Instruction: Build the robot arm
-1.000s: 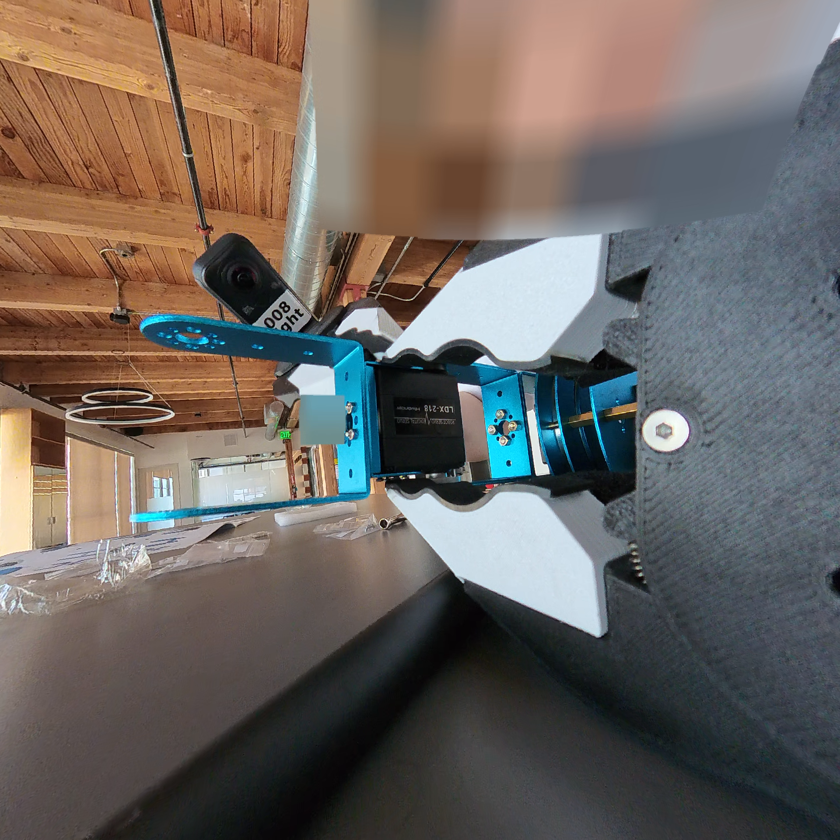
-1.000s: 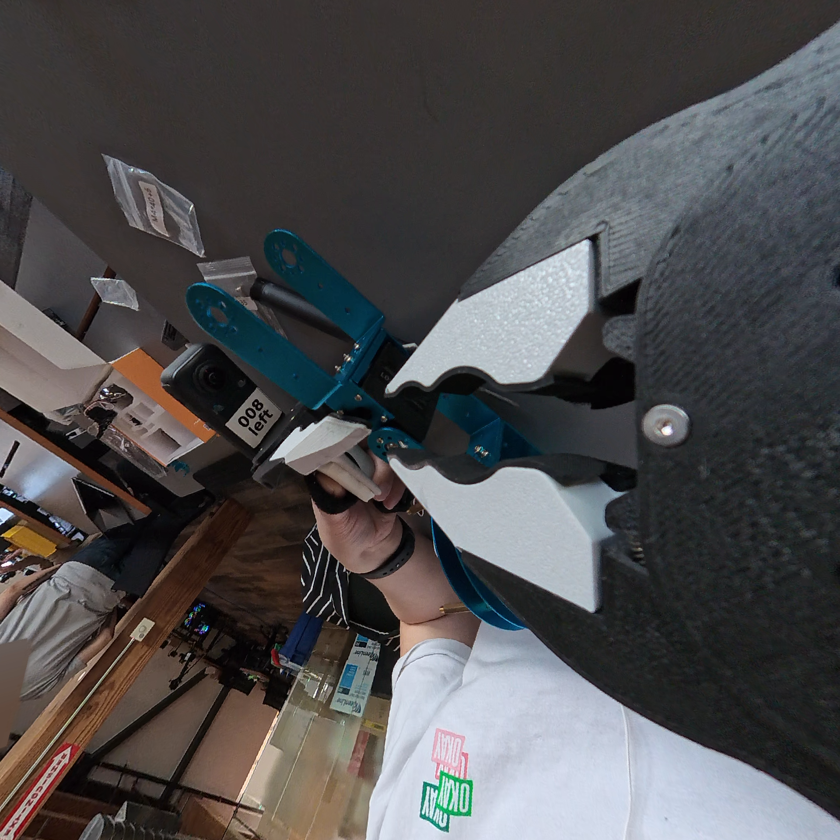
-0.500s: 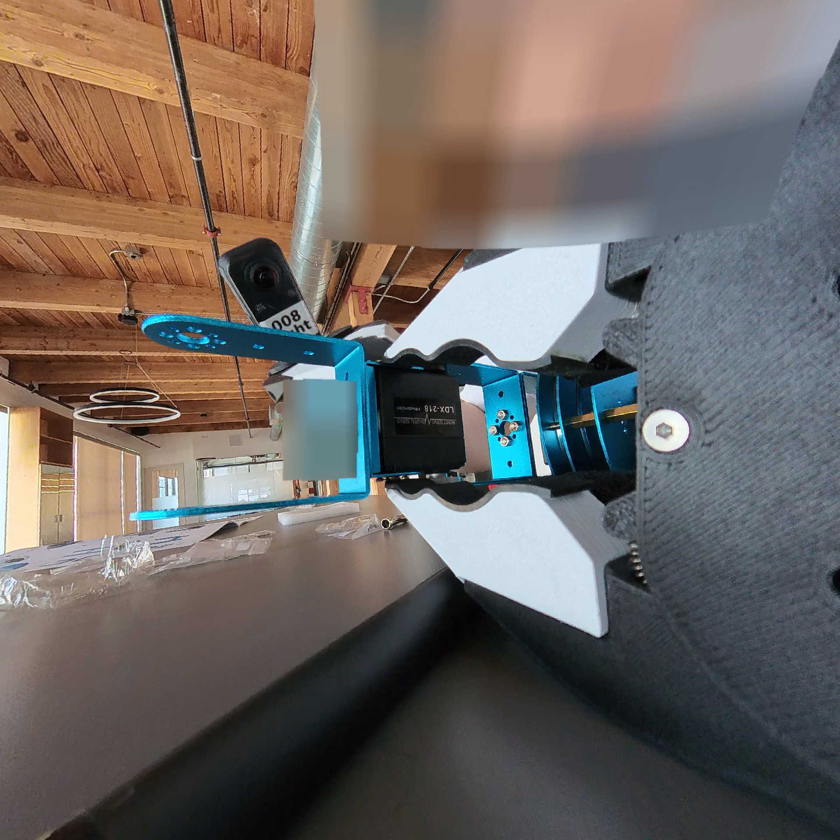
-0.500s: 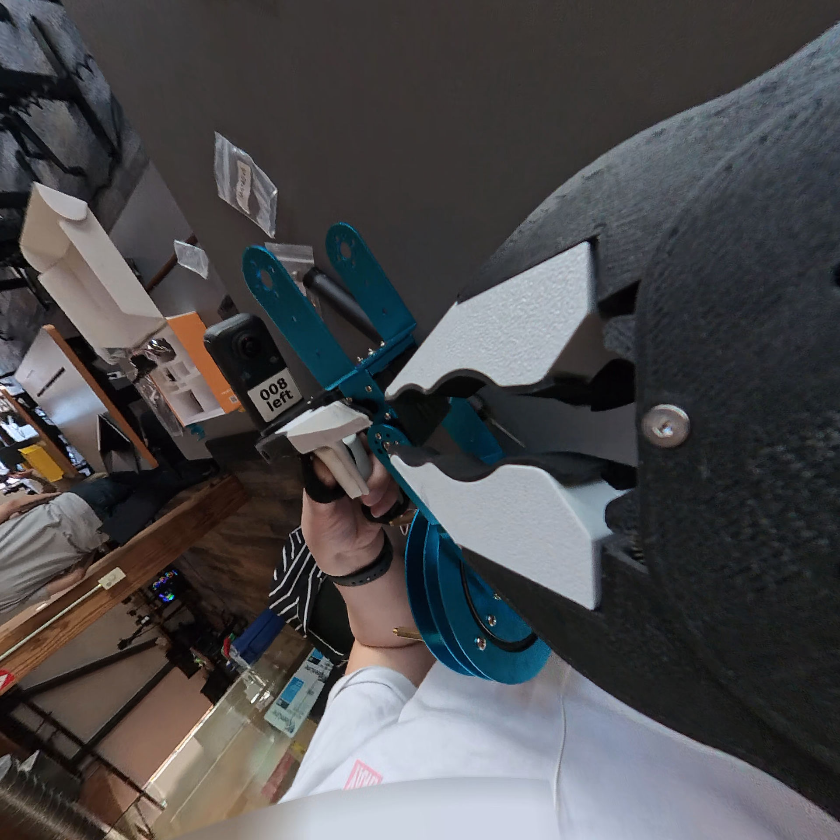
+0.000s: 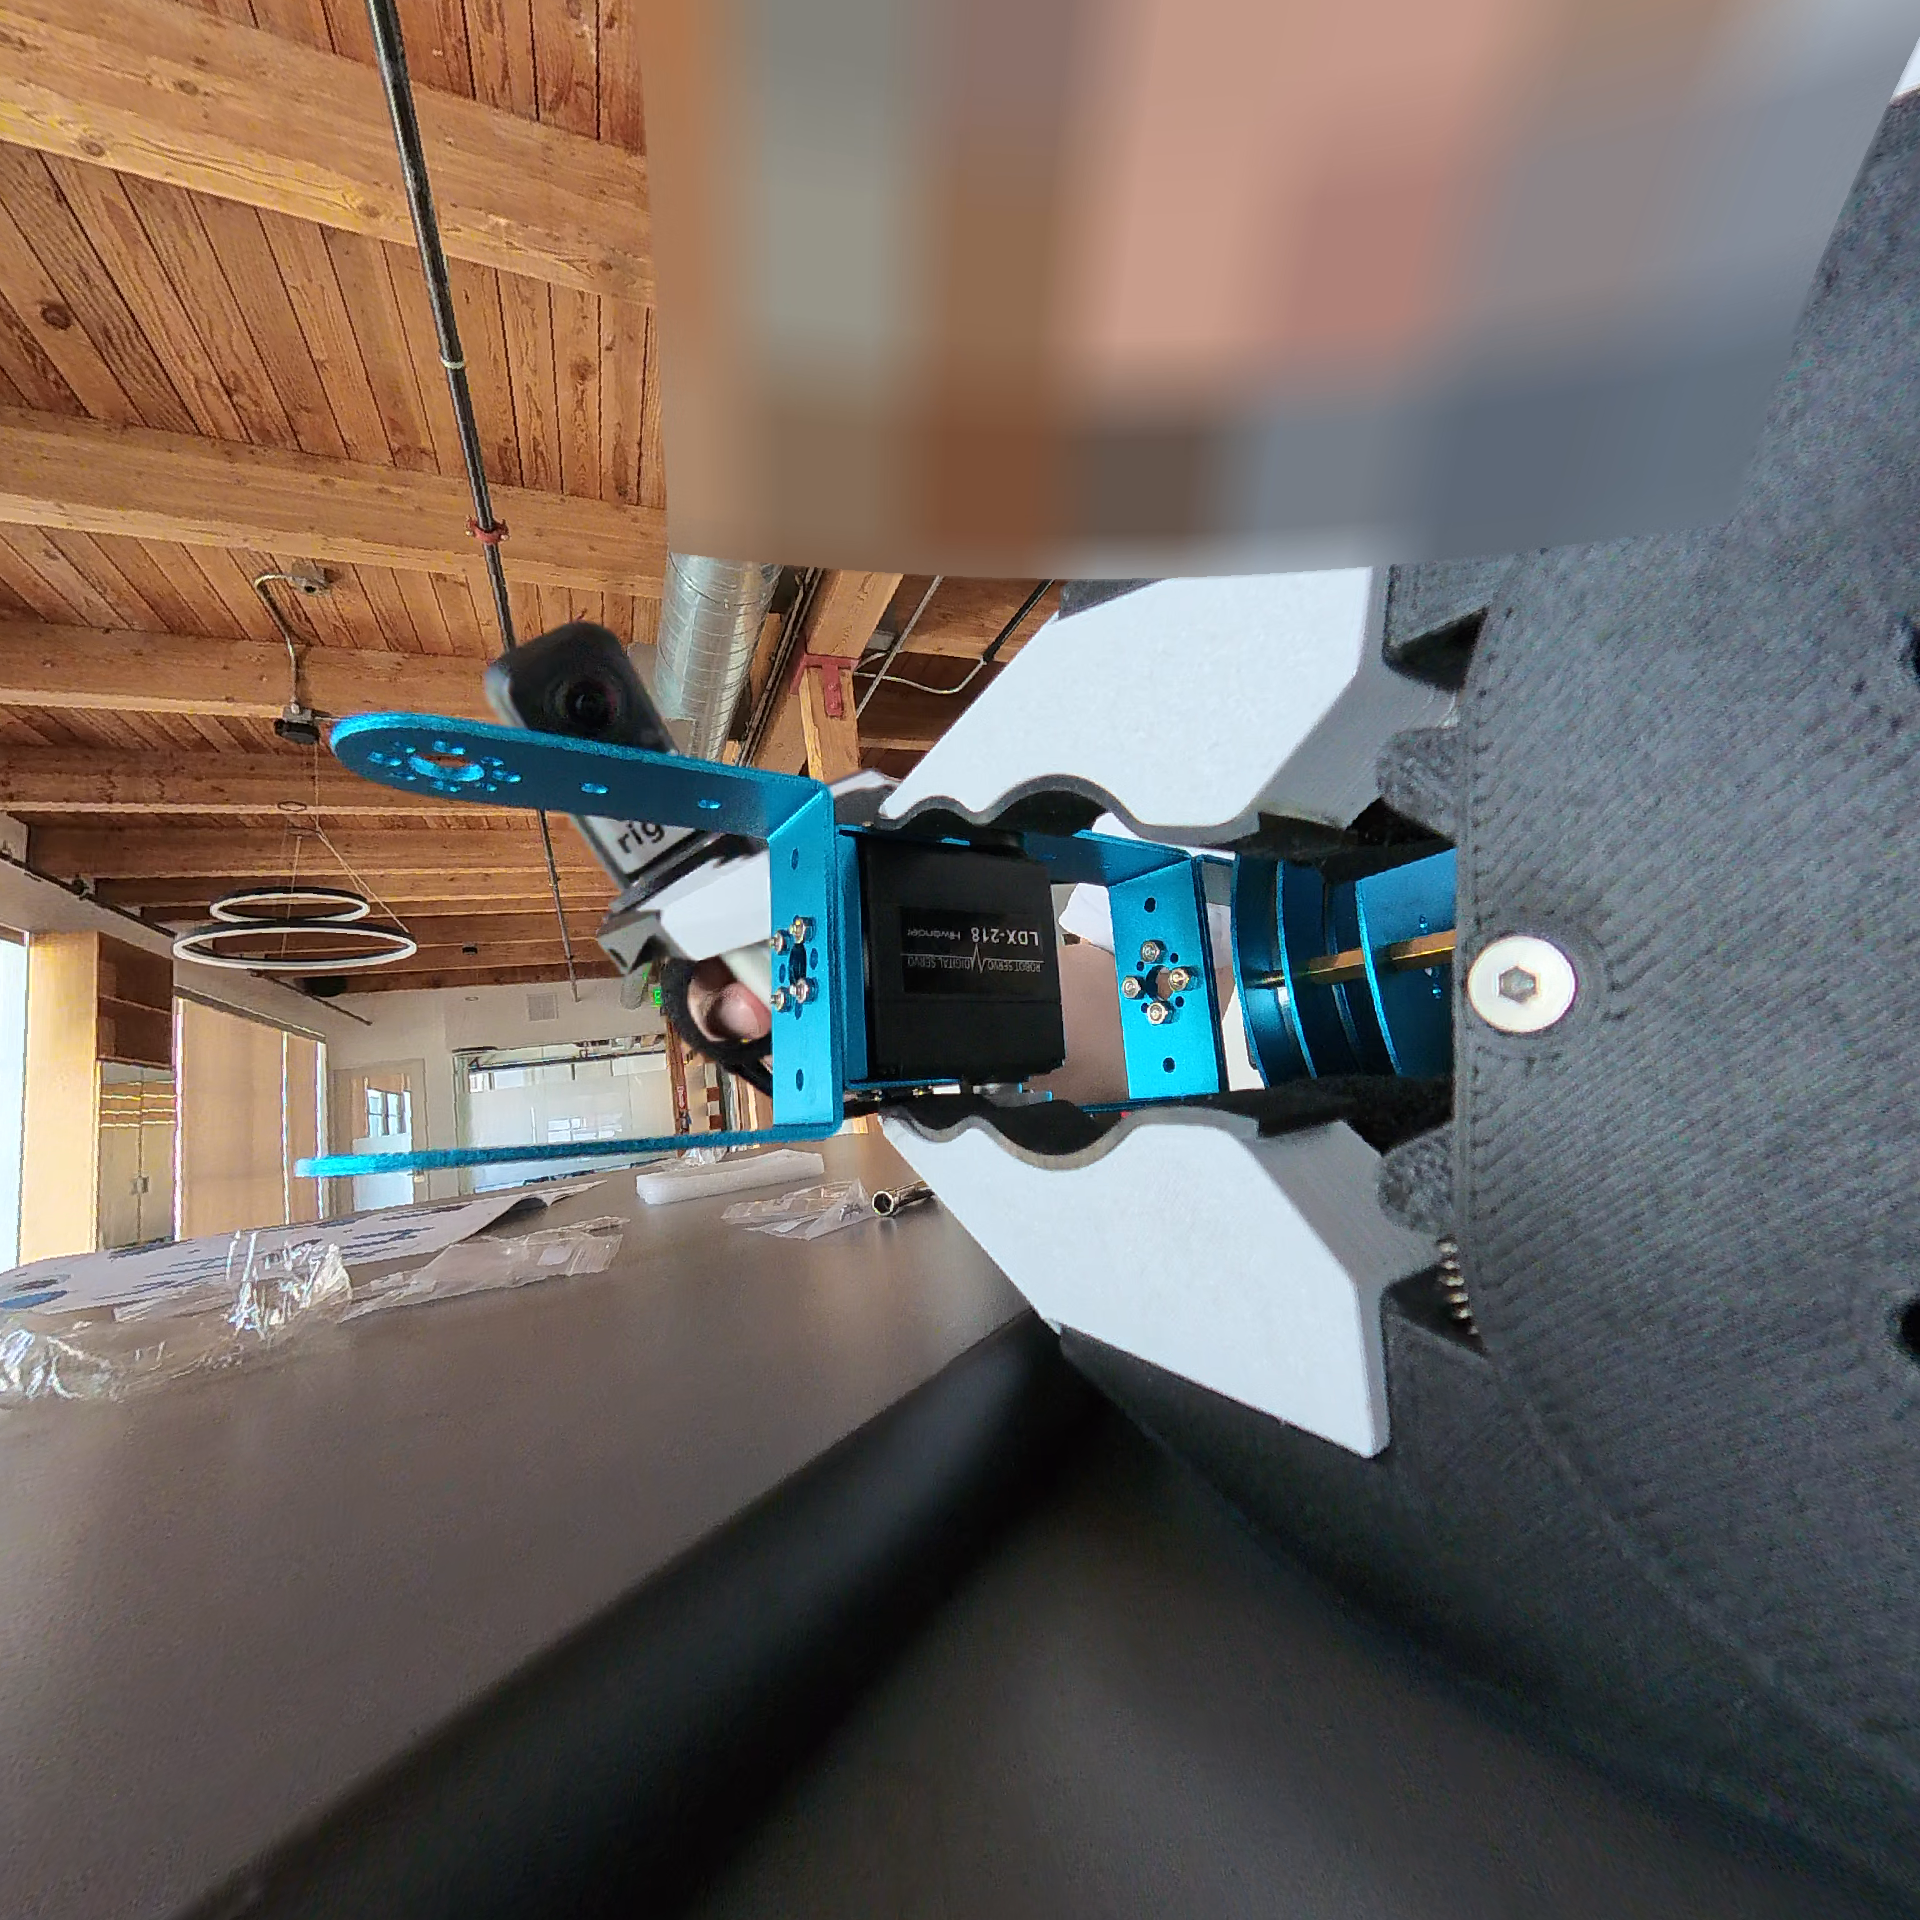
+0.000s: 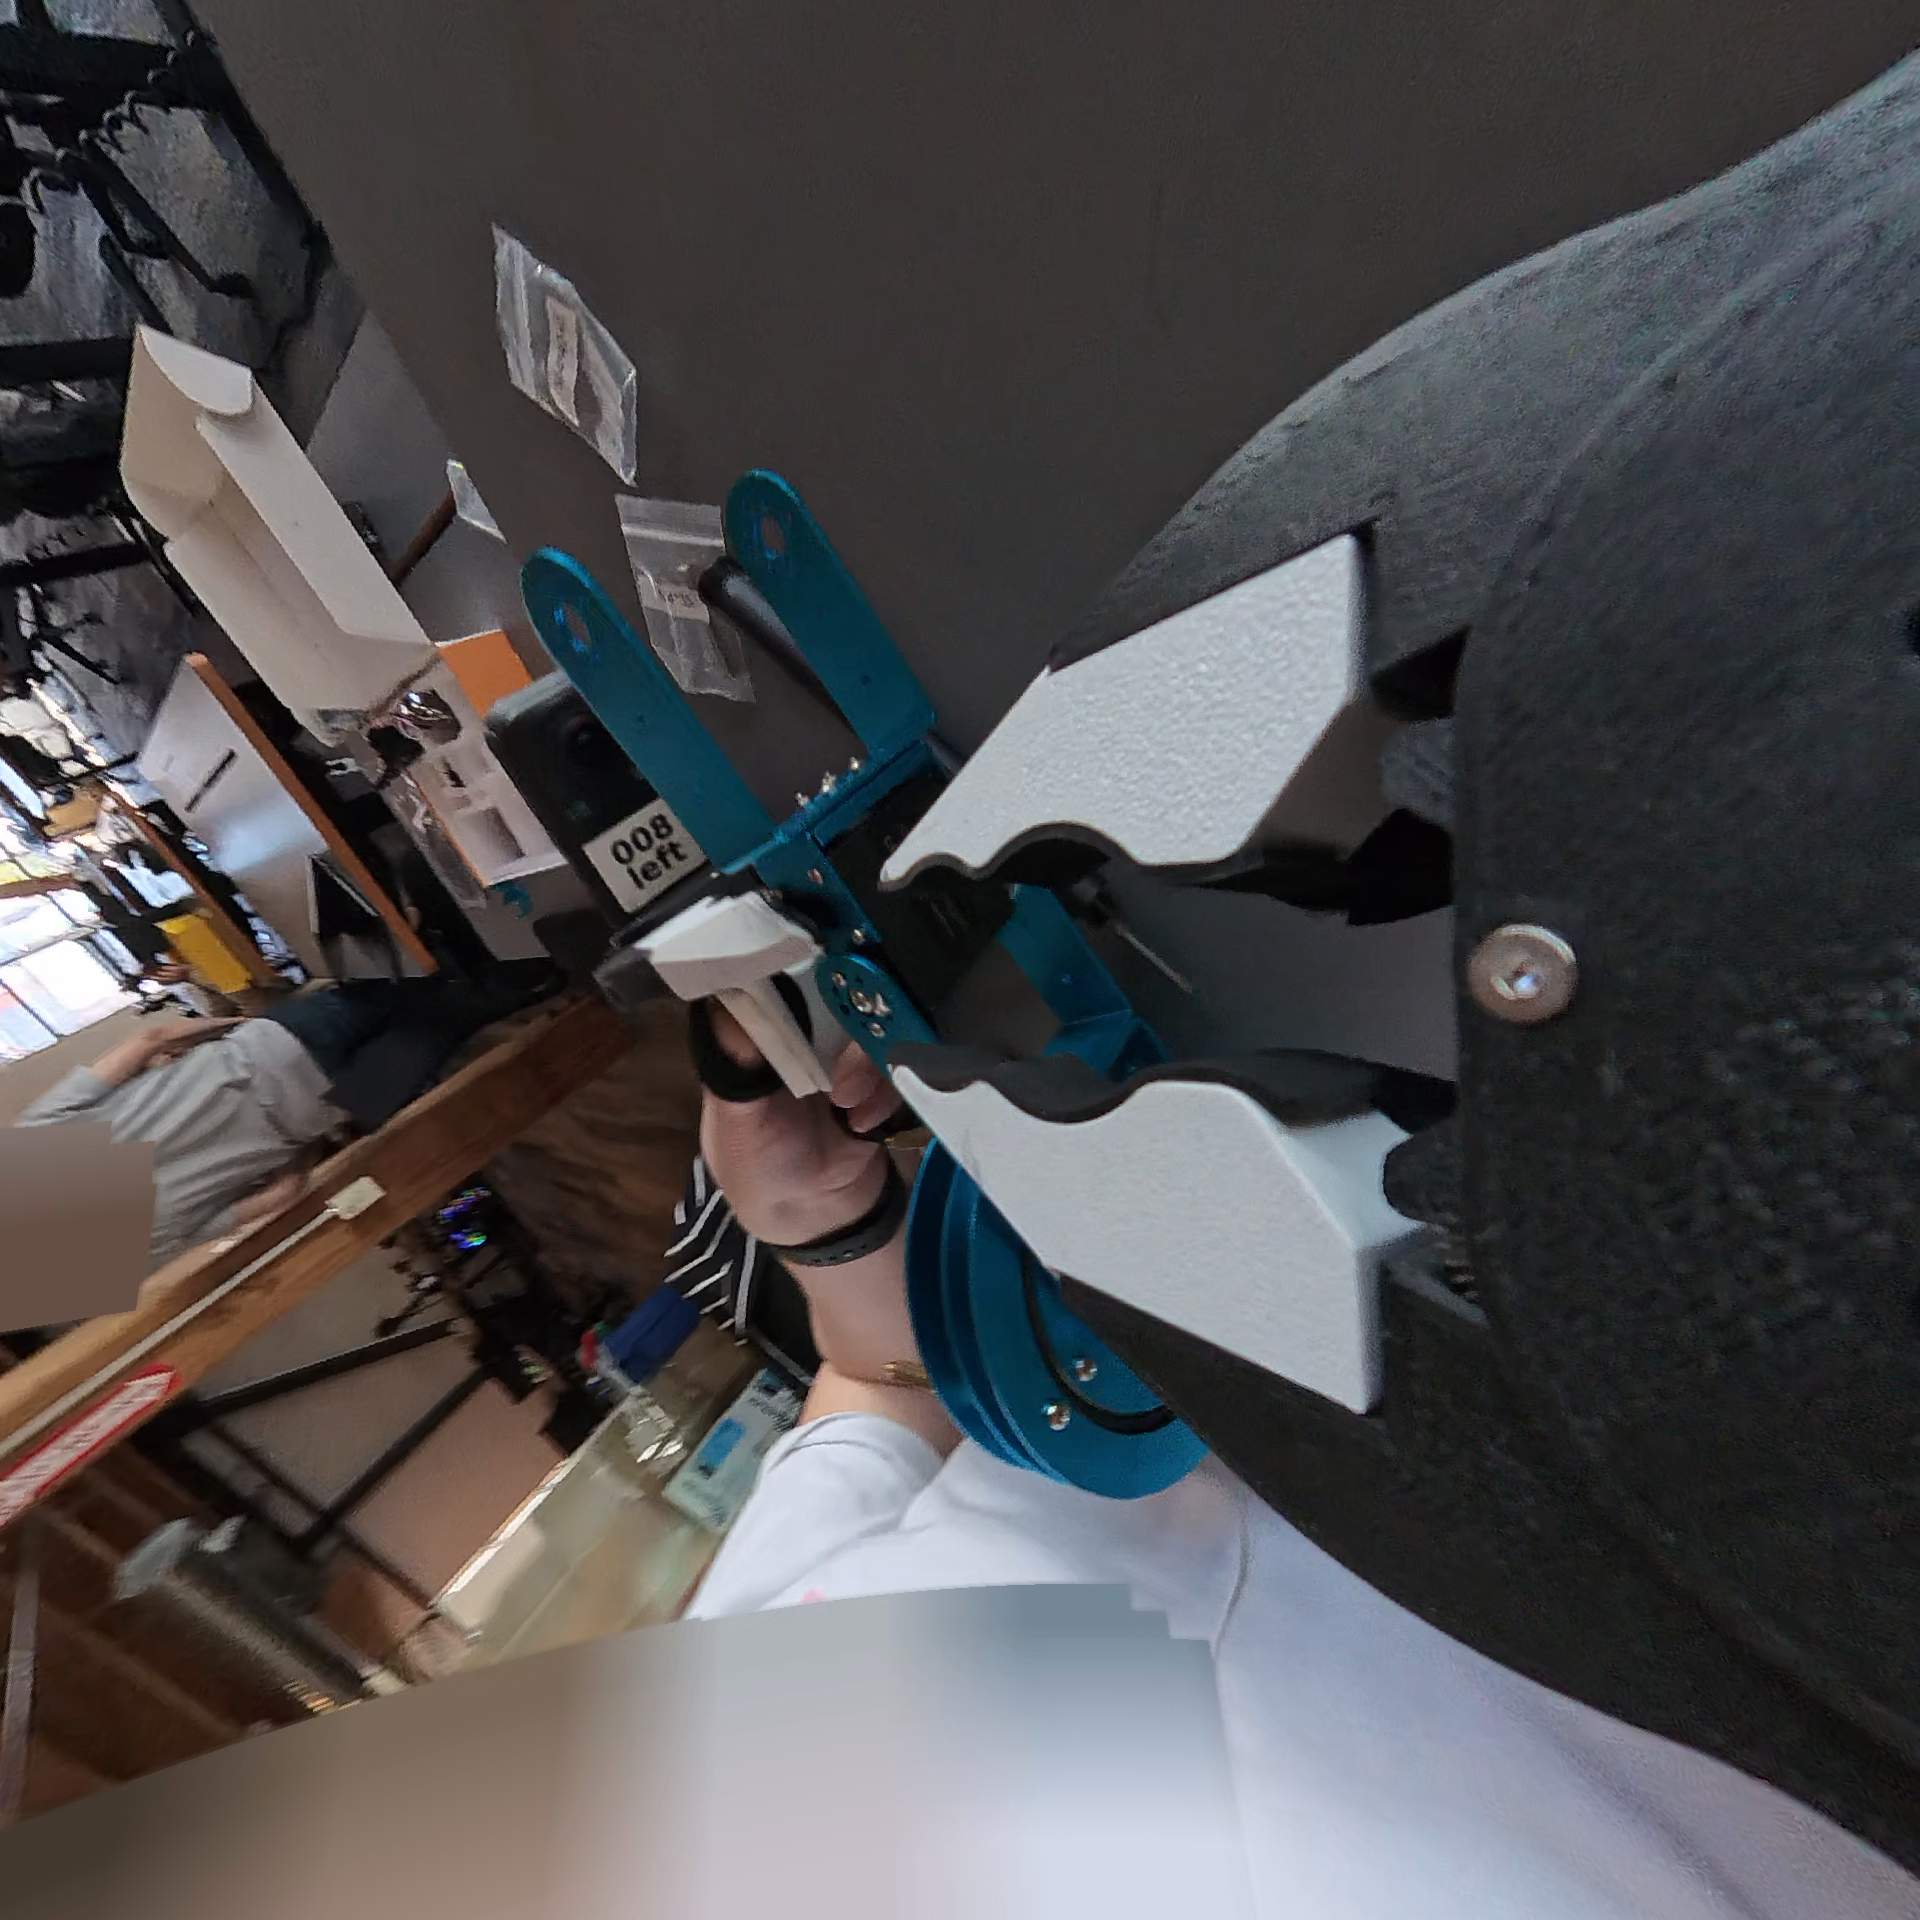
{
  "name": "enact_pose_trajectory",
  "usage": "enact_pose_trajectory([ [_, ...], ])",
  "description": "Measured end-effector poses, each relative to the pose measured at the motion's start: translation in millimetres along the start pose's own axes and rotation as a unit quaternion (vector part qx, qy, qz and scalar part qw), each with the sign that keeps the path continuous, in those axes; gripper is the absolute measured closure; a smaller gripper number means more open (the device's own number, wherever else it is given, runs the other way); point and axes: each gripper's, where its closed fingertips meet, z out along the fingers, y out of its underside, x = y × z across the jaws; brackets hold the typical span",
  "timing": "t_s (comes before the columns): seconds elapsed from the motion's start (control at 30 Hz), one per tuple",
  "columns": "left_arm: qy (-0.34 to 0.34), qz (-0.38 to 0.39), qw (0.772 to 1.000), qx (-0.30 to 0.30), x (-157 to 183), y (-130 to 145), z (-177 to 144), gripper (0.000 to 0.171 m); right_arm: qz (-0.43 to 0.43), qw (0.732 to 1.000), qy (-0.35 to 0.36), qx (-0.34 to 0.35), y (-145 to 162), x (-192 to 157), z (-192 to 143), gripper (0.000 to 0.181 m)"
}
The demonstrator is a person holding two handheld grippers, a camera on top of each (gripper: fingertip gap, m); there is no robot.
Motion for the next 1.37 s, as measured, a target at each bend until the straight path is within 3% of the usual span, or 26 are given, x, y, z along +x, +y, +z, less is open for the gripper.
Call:
enact_pose_trajectory([
  [0.2,0.000,-0.007,1.000,0.004,-1,-1,0,0.123,-0.066,0.997,0.015,-0.024,0,-2,6,0.159],
  [0.57,-0.001,-0.013,1.000,0.008,-2,-1,-1,0.123,-0.041,0.999,0.009,-0.004,-8,1,4,0.157],
  [0.8,-0.001,-0.008,1.000,0.009,1,0,0,0.123,-0.089,0.996,-0.003,-0.028,-2,-7,7,0.161],
  [1.37,0.003,-0.004,1.000,-0.011,1,11,11,0.122,-0.082,0.996,0.024,-0.004,2,-18,-6,0.163],
])
